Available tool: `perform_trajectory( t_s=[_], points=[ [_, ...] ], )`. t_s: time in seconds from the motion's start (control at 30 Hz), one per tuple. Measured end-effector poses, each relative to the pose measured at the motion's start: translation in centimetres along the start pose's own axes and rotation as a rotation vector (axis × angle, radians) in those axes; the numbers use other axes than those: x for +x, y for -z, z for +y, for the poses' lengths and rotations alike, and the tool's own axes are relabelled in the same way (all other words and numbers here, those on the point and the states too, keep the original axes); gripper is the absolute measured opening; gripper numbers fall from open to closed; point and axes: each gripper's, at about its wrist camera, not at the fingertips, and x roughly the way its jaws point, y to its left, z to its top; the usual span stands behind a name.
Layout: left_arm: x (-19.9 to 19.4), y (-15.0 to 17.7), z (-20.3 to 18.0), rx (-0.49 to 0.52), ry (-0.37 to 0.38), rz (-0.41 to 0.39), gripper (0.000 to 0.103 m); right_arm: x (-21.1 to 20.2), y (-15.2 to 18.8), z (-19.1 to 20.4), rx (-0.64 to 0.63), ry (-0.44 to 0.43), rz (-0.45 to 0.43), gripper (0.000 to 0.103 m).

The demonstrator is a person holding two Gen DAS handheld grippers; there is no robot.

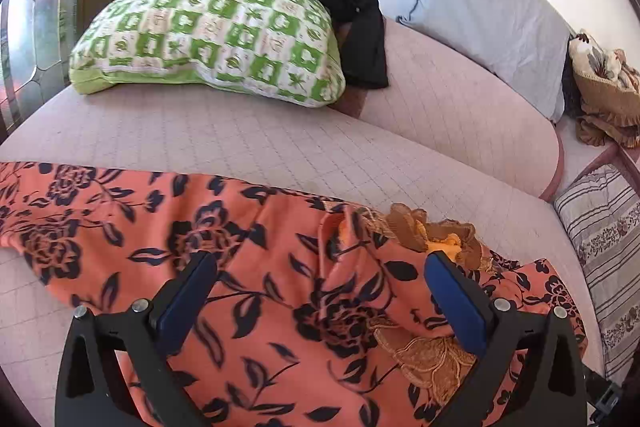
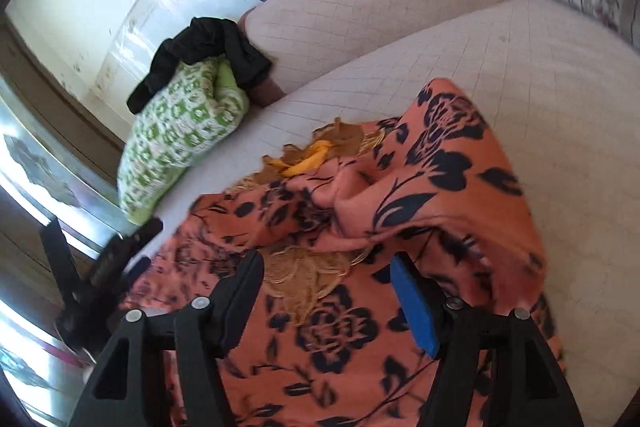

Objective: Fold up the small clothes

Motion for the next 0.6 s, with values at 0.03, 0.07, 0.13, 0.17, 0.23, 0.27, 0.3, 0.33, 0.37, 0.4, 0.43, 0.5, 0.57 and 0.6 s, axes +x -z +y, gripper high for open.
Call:
perform_trajectory(
  t_s=[0.03,0.07,0.13,0.17,0.23,0.27,0.3,0.33,0.37,0.4,0.43,0.5,0.57,0.6],
  points=[
    [0.5,0.0,-0.5,0.004,0.004,0.008,0.103,0.1,-0.1,0.1,-0.021,0.032,-0.002,0.07],
    [0.9,0.0,-0.8,0.005,0.01,0.012,0.103,0.2,-0.2,0.0,-0.039,0.063,-0.006,0.07],
    [1.5,-0.1,-1.4,0.014,0.025,0.004,0.103,0.4,-0.5,0.0,-0.076,0.132,-0.015,0.07],
    [1.7,0.0,-1.5,0.027,0.029,-0.001,0.103,0.6,-0.6,0.1,-0.092,0.165,-0.019,0.07],
    [2.3,0.1,-2.0,0.053,0.012,0.001,0.101,0.7,-0.8,0.3,-0.115,0.219,-0.026,0.07],
    [2.5,0.2,-2.1,0.061,0.009,0.0,0.096,0.7,-0.9,0.3,-0.127,0.241,-0.026,0.07],
    [2.7,0.2,-2.3,0.068,0.009,0.001,0.093,0.9,-0.9,0.3,-0.139,0.256,-0.025,0.07],
    [2.9,0.1,-2.4,0.074,0.005,0.006,0.085,1.0,-0.8,0.4,-0.154,0.274,-0.026,0.07],
    [3.1,0.0,-2.5,0.077,0.004,0.014,0.077,1.1,-0.8,0.5,-0.165,0.287,-0.026,0.07],
    [3.3,0.0,-2.6,0.079,0.009,0.026,0.072,1.0,-0.7,0.5,-0.171,0.294,-0.025,0.07],
    [3.4,0.0,-2.5,0.077,0.02,0.038,0.063,1.0,-0.7,0.5,-0.179,0.301,-0.025,0.07],
    [4.0,0.0,-2.3,0.066,0.045,0.062,0.049,1.0,-0.5,0.8,-0.21,0.33,-0.039,0.07],
    [4.3,0.0,-2.1,0.067,0.054,0.071,0.039,1.2,-0.3,1.3,-0.247,0.359,-0.051,0.07],
    [4.4,0.0,-2.0,0.072,0.05,0.068,0.038,1.2,-0.2,1.5,-0.261,0.37,-0.054,0.07]
  ],
)
